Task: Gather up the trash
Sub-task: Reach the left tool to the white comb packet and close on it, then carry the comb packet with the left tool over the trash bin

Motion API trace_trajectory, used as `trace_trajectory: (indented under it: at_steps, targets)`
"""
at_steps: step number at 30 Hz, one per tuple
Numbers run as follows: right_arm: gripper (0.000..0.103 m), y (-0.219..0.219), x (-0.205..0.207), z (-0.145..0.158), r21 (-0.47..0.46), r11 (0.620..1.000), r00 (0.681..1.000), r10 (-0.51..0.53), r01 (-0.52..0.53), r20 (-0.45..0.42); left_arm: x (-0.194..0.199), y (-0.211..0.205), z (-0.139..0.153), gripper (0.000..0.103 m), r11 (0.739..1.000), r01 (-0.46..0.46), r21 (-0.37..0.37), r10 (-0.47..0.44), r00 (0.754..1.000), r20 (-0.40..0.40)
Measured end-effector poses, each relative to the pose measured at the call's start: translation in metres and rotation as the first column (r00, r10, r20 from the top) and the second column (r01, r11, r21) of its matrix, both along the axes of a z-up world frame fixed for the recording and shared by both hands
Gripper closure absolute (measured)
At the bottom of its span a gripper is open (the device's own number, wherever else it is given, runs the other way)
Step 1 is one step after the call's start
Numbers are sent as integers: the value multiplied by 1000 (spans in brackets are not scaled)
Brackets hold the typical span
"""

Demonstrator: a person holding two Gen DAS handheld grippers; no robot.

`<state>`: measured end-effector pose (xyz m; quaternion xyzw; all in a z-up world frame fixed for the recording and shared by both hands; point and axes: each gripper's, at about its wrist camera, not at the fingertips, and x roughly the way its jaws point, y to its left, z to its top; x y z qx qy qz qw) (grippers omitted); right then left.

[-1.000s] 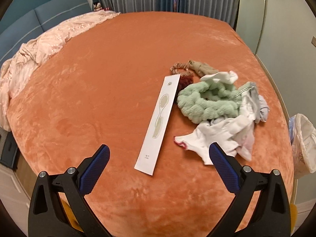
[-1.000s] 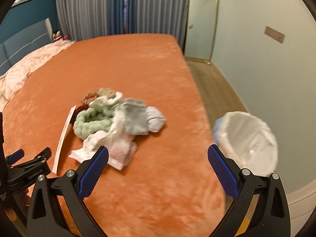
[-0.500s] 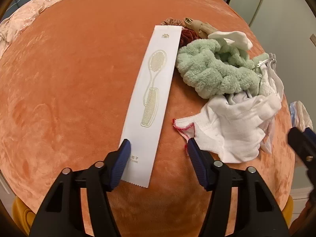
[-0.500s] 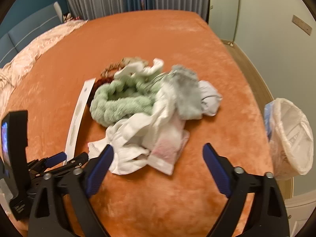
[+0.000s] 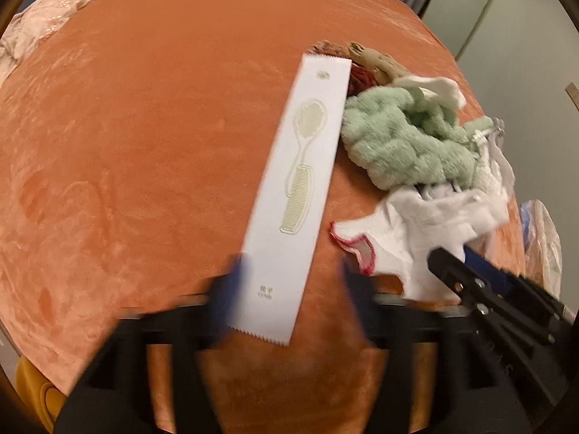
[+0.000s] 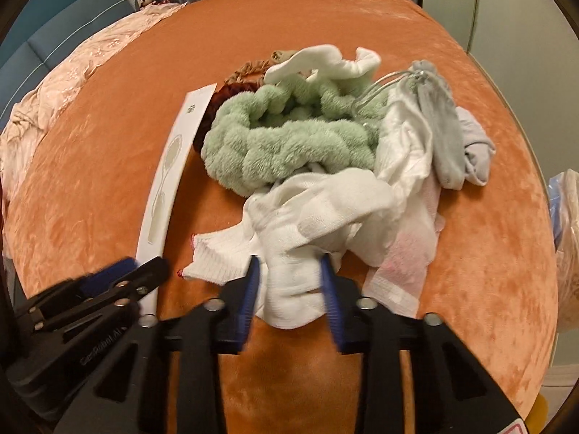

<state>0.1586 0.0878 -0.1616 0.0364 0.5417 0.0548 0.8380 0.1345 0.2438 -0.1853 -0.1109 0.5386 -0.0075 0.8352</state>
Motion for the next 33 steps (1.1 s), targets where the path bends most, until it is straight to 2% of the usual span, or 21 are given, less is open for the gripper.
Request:
trace_trajectory:
  at_steps: [2,7,9,10,11,13,14,15,22,28,33]
  targets:
    - [95,-1,-2,-1,19,1000,1000,-2,3,-7,4,0,2,26,1000,-9,15,9,1000,27]
    - [96,-9,-4,5,43,999,1000,-18,18,1,25,1,-13,29,1000,1,27,-1,1000,-12]
    - [96,-8,-4,7,47,999,1000,-20,19,4,31,6,-20,54,1000,0,-3,0,999,-41]
    - [96,-8,-4,9,50,999,1000,-21,20,5,33,6,-22,58,1000,-7,-8,7,999,-47]
    - [96,-9,-4,11,55,998,1000,-23,22,9,32,9,-21,70,1000,-16,-10,15,999,-41]
    - [96,-11,-7,15,68,997,999,-27,26,18,34,14,-19,74,999,-9,-54,7,999,-46]
    - [97,-10,-7,18,75,997,999,-29,27,23,33,16,-18,97,998,-15,-67,11,999,-47]
    - [97,-10,-8,22,83,996,999,-31,28,29,30,17,-17,100,997,-8,-82,4,999,-51]
    - [97,-4,-17,59,120,993,995,-26,14,99,6,12,12,100,995,-33,-99,32,999,-17]
    - [97,-13,-27,100,160,987,982,-48,19,181,-16,-3,59,100,996,10,-91,-6,999,54]
    - [97,-37,-40,135,188,981,963,-93,45,252,-27,-36,107,100,993,80,-82,-69,990,127]
